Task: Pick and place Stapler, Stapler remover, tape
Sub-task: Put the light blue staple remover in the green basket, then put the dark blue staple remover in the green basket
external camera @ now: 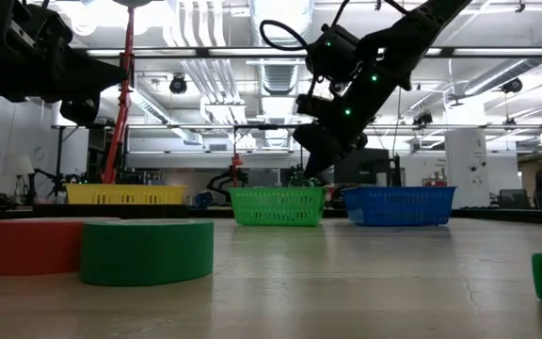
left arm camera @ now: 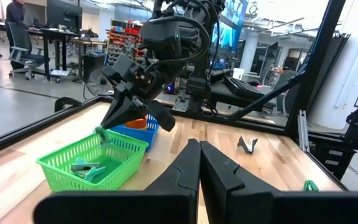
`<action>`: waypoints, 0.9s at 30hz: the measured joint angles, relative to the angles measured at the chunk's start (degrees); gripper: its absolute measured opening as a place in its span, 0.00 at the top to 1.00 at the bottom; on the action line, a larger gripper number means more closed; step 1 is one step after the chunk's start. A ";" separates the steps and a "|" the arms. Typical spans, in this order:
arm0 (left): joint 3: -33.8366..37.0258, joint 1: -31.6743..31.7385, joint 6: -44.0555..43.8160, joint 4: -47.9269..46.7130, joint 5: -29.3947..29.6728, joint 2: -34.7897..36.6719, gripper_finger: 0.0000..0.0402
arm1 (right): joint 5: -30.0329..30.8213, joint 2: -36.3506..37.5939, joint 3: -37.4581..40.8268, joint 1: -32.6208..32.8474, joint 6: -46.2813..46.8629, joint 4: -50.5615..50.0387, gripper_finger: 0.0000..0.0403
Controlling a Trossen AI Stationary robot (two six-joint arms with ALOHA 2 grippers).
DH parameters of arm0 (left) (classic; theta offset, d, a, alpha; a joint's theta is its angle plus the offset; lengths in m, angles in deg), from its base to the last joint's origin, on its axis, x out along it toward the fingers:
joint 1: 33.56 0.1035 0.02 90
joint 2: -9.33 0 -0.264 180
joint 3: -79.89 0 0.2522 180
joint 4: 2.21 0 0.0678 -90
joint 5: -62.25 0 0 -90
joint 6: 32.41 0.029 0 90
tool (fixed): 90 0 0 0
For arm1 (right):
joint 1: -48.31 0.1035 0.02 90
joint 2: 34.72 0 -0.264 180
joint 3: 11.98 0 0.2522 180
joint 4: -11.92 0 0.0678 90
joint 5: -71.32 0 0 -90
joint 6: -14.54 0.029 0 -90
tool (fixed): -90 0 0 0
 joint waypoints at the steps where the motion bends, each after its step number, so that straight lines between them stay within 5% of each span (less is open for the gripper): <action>1: -0.02 0.02 0.00 0.00 -0.02 0.00 0.98 | 0.02 0.02 0.00 0.00 -0.02 0.00 0.92; 10: -0.02 0.01 0.00 0.00 0.00 0.00 0.98 | 0.02 1.00 -0.47 0.44 0.00 -0.24 0.78; 19: -0.02 0.00 0.00 -0.02 0.00 -0.02 0.98 | -0.60 8.68 -0.63 5.77 0.15 -5.11 0.75; 27: -0.01 0.00 0.00 -0.04 -0.01 -0.02 0.98 | -13.19 16.22 -0.21 14.62 10.48 -17.20 0.79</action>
